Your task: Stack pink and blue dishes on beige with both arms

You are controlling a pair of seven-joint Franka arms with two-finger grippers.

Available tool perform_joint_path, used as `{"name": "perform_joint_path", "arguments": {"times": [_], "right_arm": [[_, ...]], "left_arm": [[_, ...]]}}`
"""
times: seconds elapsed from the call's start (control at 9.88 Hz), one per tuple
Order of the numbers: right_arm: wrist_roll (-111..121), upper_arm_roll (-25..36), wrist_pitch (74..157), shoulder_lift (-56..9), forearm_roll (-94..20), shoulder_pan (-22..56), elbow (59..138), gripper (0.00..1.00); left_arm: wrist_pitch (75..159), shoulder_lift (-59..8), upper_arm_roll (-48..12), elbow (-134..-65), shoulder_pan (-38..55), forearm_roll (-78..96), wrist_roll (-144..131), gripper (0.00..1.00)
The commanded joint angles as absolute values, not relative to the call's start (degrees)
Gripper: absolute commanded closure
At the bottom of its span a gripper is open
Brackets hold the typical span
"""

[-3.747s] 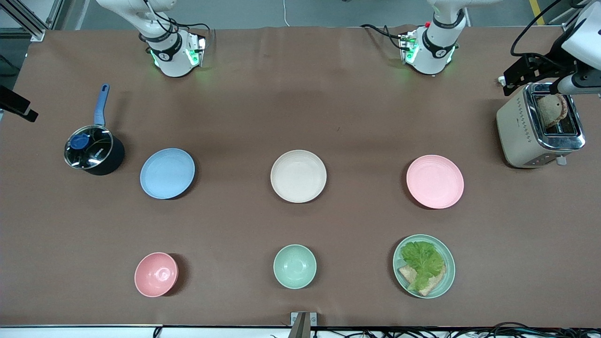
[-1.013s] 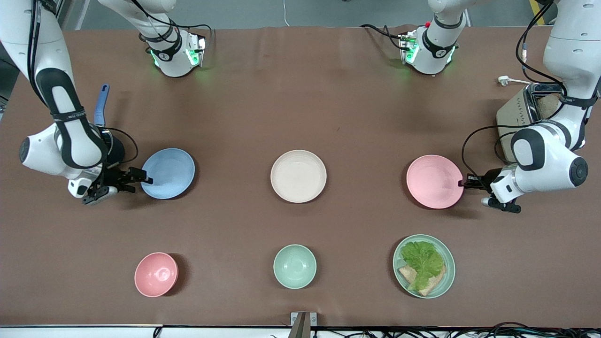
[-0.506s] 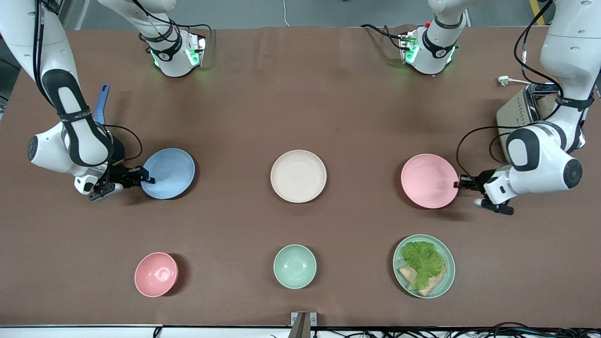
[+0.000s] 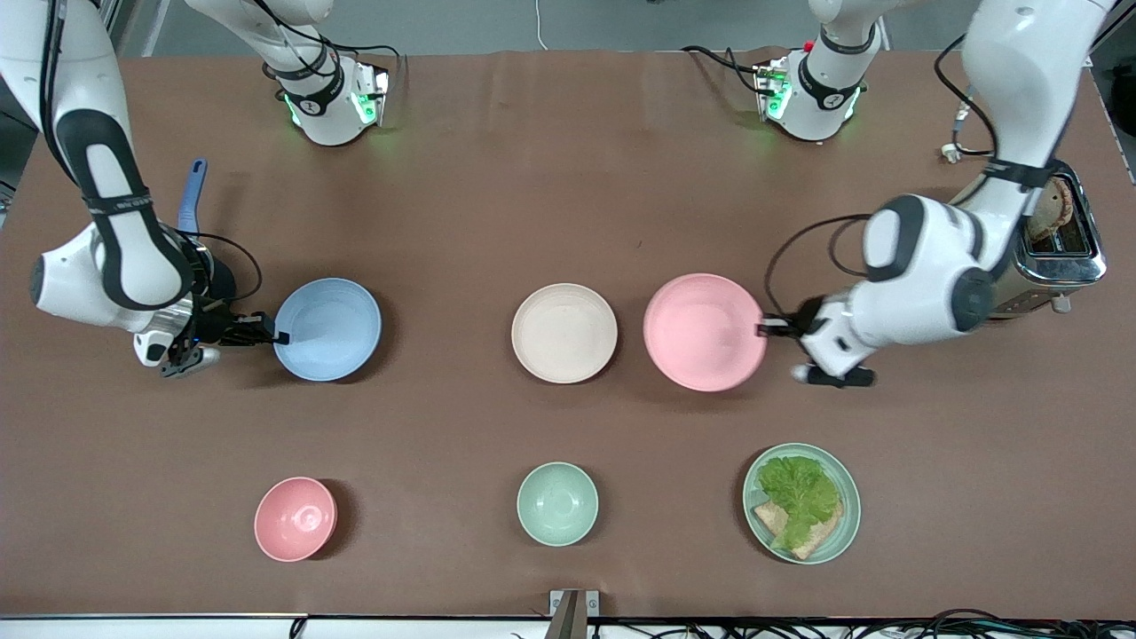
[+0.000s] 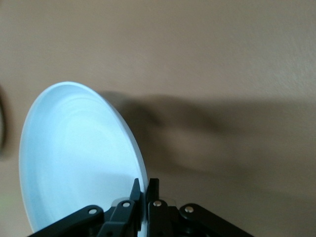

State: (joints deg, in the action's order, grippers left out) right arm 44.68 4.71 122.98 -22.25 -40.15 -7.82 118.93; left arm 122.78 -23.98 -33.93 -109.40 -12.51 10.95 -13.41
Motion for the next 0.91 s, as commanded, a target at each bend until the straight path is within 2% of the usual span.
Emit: {"name": "perform_joint_path", "arguments": {"times": [0.0,0.2,0.41,0.61,0.81], "right_arm": [[35.12,5.97,111.94,-20.13,-37.73,-7.73,112.1,0.99],[24.57,5.71,104.62,-18.99,-33.67,-6.95,105.68,0.99],[16.65,5.36,101.87,-18.72,-33.66,-4.58,102.05,0.99],[8.91,5.1,104.83,-18.28,-33.66,0.67,101.95,0.99],[2.32,2.57,111.85,-18.11,-33.57,5.35,103.35,0.99]], "left_arm": [[126.45,-26.27,-33.4,-109.95,-5.31,5.91,-24.55,1.0],[132.16,-29.78,-33.31,-108.99,0.24,4.05,-32.4,1.0],[134.38,-32.86,-32.87,-106.89,4.46,0.81,-37.68,1.0],[134.82,-36.02,-32.87,-104.6,6.06,-4.28,-41.37,1.0],[134.82,-37.7,-32.87,-102.93,7.99,-7.02,-44.9,1.0]]}}
